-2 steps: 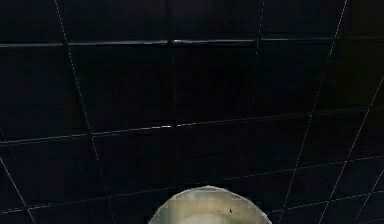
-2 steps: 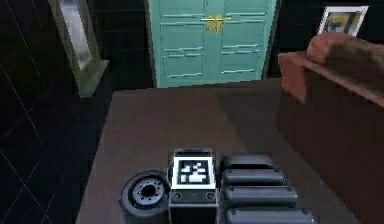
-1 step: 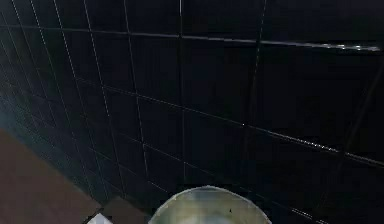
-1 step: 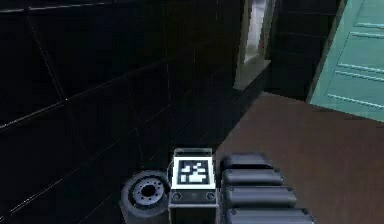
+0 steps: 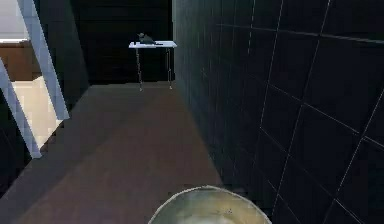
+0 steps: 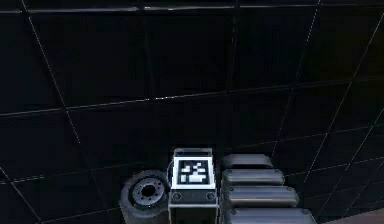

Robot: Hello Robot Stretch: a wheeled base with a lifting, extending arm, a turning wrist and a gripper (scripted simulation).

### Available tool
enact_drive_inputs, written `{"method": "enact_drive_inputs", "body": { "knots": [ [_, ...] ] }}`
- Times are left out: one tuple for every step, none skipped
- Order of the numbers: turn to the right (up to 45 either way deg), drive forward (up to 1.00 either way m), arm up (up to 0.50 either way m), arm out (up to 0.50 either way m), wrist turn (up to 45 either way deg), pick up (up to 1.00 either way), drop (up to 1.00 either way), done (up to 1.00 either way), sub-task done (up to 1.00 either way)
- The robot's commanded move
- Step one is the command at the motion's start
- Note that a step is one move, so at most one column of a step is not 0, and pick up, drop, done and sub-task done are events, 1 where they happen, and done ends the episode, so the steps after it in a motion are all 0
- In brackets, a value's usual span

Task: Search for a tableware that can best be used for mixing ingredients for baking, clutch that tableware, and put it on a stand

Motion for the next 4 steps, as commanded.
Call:
{"method": "enact_drive_inputs", "body": {
  "knots": [
    [-45.0, 0.0, 0.0, 0.0, 0.0, 0.0, 0.0, 0.0, 0.0],
    [-36.0, 0.0, 0.0, 0.0, 0.0, 0.0, 0.0, 0.0, 0.0],
    [0.0, 0.0, 0.0, 0.36, 0.0, 0.0, 0.0, 0.0, 0.0],
    [0.0, 0.0, 0.0, 0.0, 45.0, 0.0, 0.0, 0.0, 0.0]
  ]
}}
